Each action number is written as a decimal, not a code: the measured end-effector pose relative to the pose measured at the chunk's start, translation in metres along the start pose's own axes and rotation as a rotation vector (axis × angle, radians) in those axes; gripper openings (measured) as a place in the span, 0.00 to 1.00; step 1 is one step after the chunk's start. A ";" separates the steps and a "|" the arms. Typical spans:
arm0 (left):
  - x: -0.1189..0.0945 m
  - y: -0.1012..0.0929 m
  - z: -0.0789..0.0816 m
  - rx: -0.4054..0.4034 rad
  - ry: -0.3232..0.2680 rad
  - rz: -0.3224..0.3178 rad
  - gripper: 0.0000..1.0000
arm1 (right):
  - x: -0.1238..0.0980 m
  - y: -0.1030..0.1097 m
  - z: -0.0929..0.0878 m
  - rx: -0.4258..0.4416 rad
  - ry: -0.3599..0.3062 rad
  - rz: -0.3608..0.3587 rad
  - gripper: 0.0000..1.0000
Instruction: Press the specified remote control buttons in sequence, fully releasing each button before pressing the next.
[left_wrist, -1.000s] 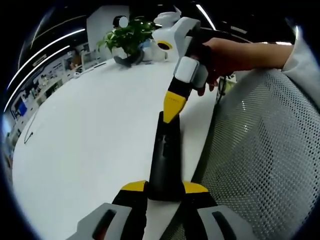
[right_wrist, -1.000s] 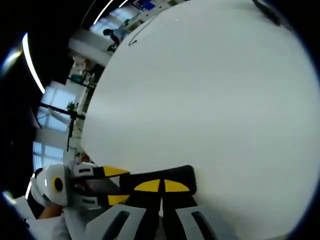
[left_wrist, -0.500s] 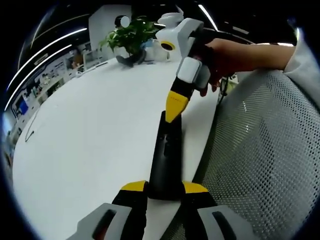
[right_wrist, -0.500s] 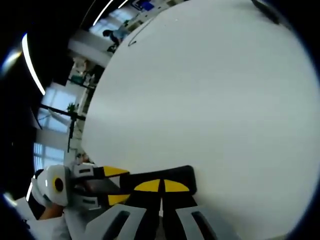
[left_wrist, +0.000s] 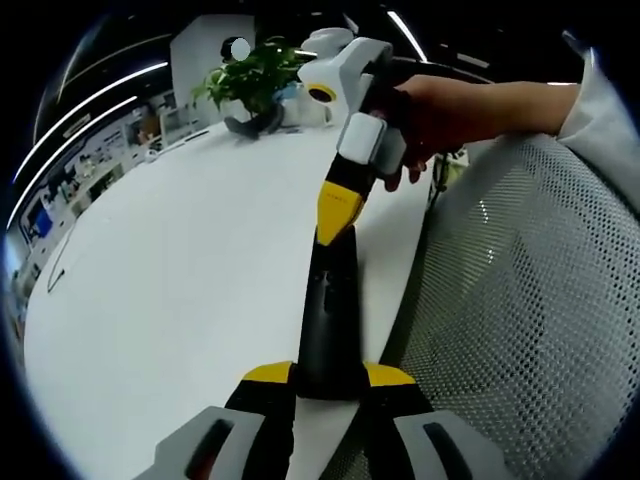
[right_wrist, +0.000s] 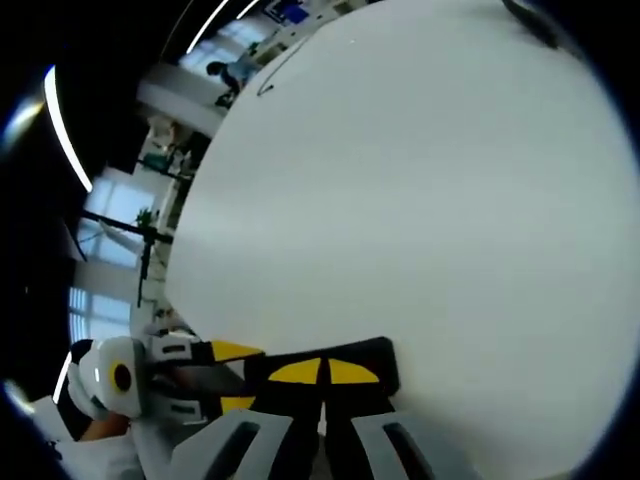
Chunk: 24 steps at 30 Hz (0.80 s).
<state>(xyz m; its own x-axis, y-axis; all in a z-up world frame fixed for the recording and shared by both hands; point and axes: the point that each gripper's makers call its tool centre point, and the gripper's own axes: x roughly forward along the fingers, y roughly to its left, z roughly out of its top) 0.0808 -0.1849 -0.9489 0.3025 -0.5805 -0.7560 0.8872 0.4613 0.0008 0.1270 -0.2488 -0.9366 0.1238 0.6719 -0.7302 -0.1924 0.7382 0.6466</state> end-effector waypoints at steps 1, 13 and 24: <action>0.000 -0.001 0.000 0.004 -0.002 -0.002 0.24 | 0.000 0.001 -0.001 0.002 0.003 0.002 0.00; 0.000 -0.002 0.001 0.010 -0.010 -0.013 0.24 | 0.005 0.004 -0.005 0.005 0.026 0.023 0.00; 0.001 -0.001 0.001 0.006 -0.009 -0.012 0.24 | 0.004 0.004 -0.005 -0.006 0.017 0.013 0.00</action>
<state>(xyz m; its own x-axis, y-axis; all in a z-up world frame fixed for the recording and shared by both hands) 0.0802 -0.1869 -0.9486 0.2944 -0.5920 -0.7503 0.8932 0.4497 -0.0043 0.1221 -0.2437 -0.9384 0.1046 0.6804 -0.7254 -0.1993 0.7289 0.6550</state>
